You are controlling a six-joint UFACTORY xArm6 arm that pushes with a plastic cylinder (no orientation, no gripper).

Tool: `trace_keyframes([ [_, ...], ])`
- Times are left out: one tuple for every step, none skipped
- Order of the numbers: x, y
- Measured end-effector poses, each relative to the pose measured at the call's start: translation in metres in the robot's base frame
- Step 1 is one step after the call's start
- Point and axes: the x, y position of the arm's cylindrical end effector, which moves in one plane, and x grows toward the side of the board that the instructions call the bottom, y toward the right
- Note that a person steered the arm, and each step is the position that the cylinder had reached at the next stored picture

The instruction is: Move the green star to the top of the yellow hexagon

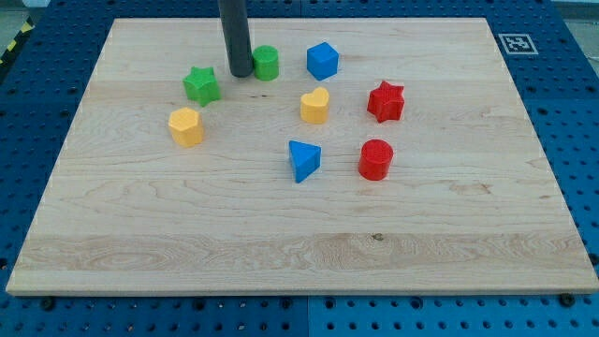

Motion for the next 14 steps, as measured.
trace_keyframes([
  [0.0,0.0],
  [0.0,-0.001],
  [0.0,-0.006],
  [0.0,-0.041],
  [0.0,-0.081],
  [0.014,-0.105],
  [0.065,-0.111],
  [0.101,-0.091],
  [0.12,-0.065],
  [0.137,-0.043],
  [0.144,-0.048],
  [0.162,-0.055],
  [0.188,-0.062],
  [0.202,-0.076],
])
